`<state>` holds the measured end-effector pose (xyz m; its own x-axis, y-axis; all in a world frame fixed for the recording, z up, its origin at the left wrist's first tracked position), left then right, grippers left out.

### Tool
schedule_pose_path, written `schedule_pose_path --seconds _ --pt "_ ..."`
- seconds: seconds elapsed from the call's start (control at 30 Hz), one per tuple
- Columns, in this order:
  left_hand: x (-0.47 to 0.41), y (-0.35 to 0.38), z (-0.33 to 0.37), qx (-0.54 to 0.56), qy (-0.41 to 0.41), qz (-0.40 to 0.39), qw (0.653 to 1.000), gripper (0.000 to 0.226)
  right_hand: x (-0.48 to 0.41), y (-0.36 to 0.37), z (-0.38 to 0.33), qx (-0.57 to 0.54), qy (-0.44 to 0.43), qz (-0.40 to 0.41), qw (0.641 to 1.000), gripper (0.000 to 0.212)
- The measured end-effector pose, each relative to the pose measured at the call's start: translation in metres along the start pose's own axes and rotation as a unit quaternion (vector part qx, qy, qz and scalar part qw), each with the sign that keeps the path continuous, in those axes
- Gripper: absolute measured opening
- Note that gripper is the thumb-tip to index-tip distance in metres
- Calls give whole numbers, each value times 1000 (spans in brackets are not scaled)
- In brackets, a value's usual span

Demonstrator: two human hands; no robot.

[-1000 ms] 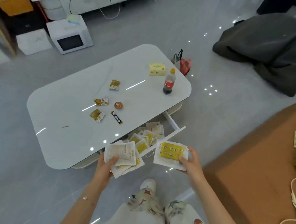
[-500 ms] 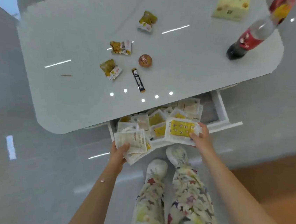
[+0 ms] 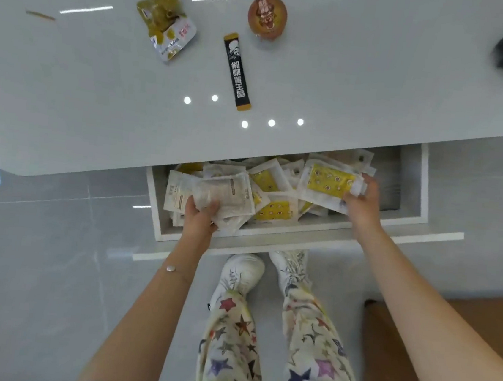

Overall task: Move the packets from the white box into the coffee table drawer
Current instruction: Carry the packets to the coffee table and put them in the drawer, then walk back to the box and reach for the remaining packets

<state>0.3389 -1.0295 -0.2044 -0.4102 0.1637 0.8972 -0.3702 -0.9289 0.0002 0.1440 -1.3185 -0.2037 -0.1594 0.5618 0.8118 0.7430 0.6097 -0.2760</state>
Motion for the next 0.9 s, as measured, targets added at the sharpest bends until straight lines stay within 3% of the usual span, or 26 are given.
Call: schedule_pose_path --seconds 0.1,0.2,0.3,0.5,0.7,0.9 --pt "-3 20 -1 -67 28 28 997 31 -12 -1 4 7 5 28 1000 59" --pt "1 29 1 -151 72 82 983 51 -12 -2 9 17 5 55 998 58" --pt "19 34 9 -175 114 119 971 51 1 6 7 47 3 40 998 67" --pt "62 27 46 -252 172 106 947 51 45 11 -19 98 -30 2 995 66" --pt "124 18 99 -438 116 94 886 60 129 19 -81 125 -89 -59 986 64" --pt "243 6 195 -583 190 119 781 70 250 30 -182 191 -176 -138 956 66"
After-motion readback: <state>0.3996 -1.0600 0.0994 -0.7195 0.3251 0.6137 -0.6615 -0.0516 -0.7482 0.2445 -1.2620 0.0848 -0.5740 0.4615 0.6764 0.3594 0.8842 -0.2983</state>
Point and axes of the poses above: each hand's wrist, its own x-axis away from the middle knuckle, its own y-axis out of the palm, z = x × y, the point moved 6 cm from there along -x, towards the middle knuckle, and after that the axes turned 7 degrees about -z, right-handed, at the moved point
